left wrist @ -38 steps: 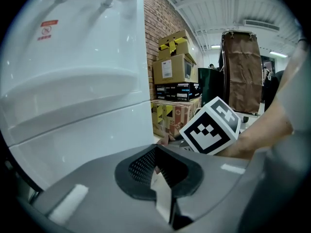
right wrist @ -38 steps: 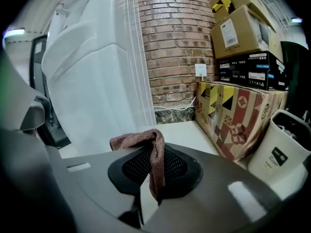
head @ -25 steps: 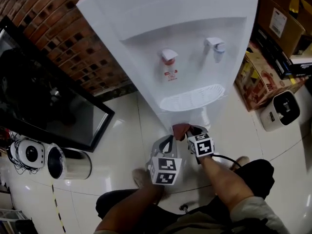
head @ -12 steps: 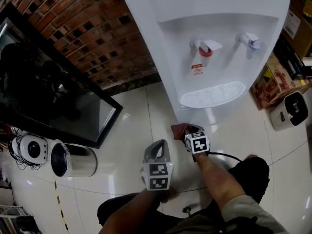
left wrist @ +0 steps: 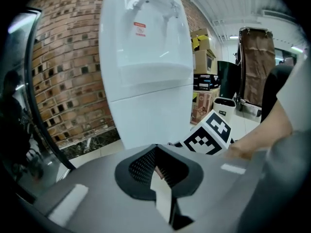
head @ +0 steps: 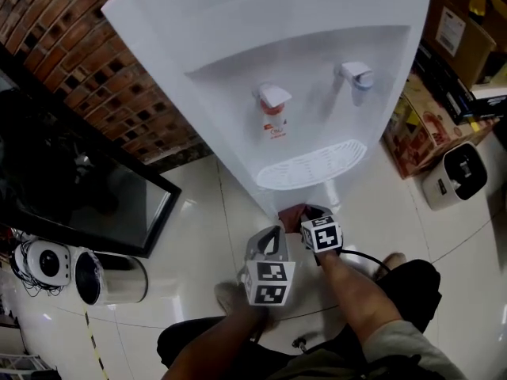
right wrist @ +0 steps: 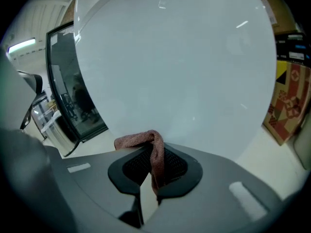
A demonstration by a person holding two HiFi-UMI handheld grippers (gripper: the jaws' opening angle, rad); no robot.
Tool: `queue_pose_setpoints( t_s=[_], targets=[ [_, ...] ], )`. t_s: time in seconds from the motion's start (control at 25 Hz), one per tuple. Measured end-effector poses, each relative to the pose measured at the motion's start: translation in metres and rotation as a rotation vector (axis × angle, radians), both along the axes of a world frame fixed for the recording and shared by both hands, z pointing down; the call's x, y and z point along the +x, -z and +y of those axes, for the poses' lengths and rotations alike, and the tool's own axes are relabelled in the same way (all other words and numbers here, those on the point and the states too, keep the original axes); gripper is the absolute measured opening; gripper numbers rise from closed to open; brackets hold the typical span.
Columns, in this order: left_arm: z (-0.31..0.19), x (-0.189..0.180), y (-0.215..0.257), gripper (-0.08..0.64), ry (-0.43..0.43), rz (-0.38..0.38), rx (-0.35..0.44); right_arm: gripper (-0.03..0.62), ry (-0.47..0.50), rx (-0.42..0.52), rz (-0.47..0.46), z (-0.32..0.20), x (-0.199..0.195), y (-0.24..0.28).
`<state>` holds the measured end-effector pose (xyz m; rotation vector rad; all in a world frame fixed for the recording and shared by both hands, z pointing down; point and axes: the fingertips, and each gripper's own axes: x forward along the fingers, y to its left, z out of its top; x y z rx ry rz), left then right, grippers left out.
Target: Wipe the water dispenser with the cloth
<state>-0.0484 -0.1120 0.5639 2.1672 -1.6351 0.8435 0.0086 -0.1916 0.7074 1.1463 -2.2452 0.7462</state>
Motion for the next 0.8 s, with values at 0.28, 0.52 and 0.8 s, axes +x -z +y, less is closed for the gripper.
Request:
queue_pose_setpoints(
  t_s=[0.28, 0.52, 0.8],
  targets=[
    [-0.036, 0.086, -0.011, 0.000, -0.112, -0.006, 0.006, 0.048, -0.231, -0.014, -0.004, -0.034, 0.117, -0.008],
    [-0.062, 0.153, -0.027, 0.000, -0.156, 0.021, -0.013, 0.048, -0.278, -0.017, -0.003, -0.054, 0.164, -0.006],
    [-0.084, 0.195, -0.038, 0.000, -0.154, 0.058, -0.020, 0.049, -0.177, -0.007, -0.034, -0.054, 0.162, -0.005]
  ],
)
